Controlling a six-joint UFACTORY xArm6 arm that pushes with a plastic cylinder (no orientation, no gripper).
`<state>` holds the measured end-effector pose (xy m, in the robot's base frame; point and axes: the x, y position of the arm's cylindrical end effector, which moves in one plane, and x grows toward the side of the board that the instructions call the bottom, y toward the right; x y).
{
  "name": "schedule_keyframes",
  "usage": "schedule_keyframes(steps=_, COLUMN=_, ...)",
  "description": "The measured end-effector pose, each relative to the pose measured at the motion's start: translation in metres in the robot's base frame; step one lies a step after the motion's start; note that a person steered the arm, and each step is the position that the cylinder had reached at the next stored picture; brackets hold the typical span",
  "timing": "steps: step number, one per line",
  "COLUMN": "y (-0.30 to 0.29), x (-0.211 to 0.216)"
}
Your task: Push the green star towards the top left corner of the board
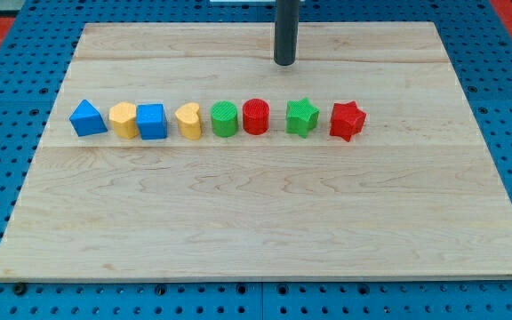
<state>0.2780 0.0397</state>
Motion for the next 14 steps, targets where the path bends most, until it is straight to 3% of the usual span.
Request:
schedule_keyframes(steps=3, y=0.015, x=-0.006)
schedule_keyframes(steps=4, y=0.064, x=-0.012)
schedule_keyframes(steps=6, y=0.171, x=0.033)
schedule_keyframes(steps=7, y=0.176, x=0.036)
schedule_keyframes(steps=8, y=0.176, x=0.037)
schedule_keyframes(steps=11, y=0.177, x=0.121)
schedule_keyframes(steps=12, y=0.158, x=0.147)
schedule_keyframes(steps=13, y=0.091, x=0.171)
schedule_keyframes(steps=14, y=0.061, x=0.161)
